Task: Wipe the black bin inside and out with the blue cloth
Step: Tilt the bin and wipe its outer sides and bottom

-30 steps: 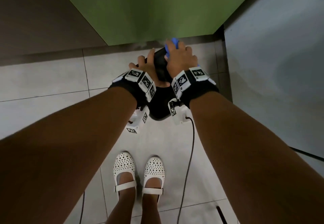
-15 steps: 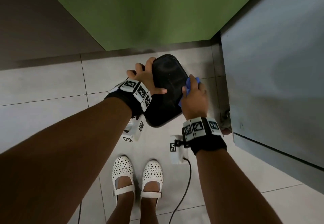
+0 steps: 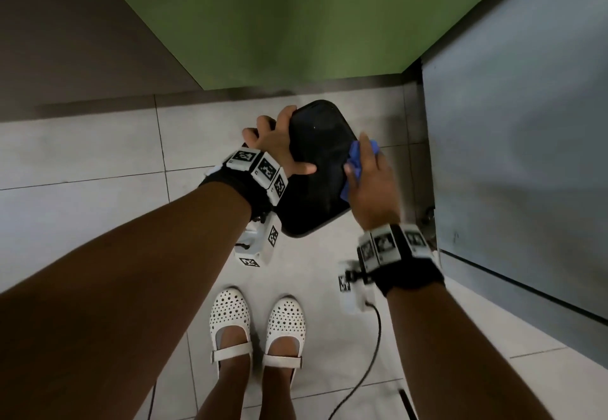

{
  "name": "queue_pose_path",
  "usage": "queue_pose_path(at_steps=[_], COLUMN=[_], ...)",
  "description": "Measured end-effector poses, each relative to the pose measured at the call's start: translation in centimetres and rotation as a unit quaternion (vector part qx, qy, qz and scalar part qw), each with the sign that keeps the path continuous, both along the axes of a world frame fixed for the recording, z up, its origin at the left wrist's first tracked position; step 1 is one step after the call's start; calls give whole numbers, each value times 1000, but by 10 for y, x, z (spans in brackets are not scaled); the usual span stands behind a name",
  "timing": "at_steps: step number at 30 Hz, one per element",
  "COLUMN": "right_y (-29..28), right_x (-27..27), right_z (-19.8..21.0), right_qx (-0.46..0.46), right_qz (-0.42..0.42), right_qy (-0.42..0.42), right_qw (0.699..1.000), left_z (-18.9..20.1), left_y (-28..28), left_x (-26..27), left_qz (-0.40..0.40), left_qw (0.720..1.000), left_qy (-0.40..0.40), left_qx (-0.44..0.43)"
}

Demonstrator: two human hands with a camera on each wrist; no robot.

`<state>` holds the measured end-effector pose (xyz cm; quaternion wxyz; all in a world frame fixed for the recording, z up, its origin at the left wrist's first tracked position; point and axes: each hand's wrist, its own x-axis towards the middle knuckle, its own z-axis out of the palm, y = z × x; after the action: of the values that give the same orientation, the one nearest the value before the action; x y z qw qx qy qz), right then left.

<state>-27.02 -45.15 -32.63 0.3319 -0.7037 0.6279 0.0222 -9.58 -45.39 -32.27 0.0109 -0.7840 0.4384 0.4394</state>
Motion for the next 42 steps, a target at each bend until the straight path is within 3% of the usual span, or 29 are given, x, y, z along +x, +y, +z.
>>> queue_pose_path(at_steps=[5,9,13,19,21,24,26,28,30,33,37,40,42], right_y=[-2,-51,-71,-6,16,41,57,70,75,69,35,-2,-25], right_x=[15,64,74,21,20,43,62,72,71,56,29,17,17], right_z=[7,1,1,4,7,10,12,13,12,13,10,6,5], right_qx=[12,-35,-3,-2,5,34,56,69,65,57,73,81,76], right_qz=[-31,59,117,-142,-273,-450,-510,-529,-512,-439,-246,-81,12], right_qy=[58,67,39,-14,-56,-122,-145,-160,-173,-163,-114,-89,-66], right_qw=[998,995,992,990,960,884,846,831,839,882,960,989,995], left_z=[-2,-5,-3,2,1,1,1,2,5,9,12,10,10], left_y=[1,3,3,6,6,7,8,7,5,7,22,28,19], left_x=[-5,-9,-4,-3,-4,-6,-6,-5,-5,-5,-9,-2,6], left_qz=[-14,11,17,56,63,71,68,64,51,52,149,77,5], left_qw=[1000,998,998,998,998,997,997,997,998,998,982,985,990], left_qy=[-5,-37,-40,-9,-3,-11,-13,-12,-17,-34,-99,-151,-139], left_qx=[-27,-47,-38,-24,-25,-37,-33,-28,-25,4,58,32,12])
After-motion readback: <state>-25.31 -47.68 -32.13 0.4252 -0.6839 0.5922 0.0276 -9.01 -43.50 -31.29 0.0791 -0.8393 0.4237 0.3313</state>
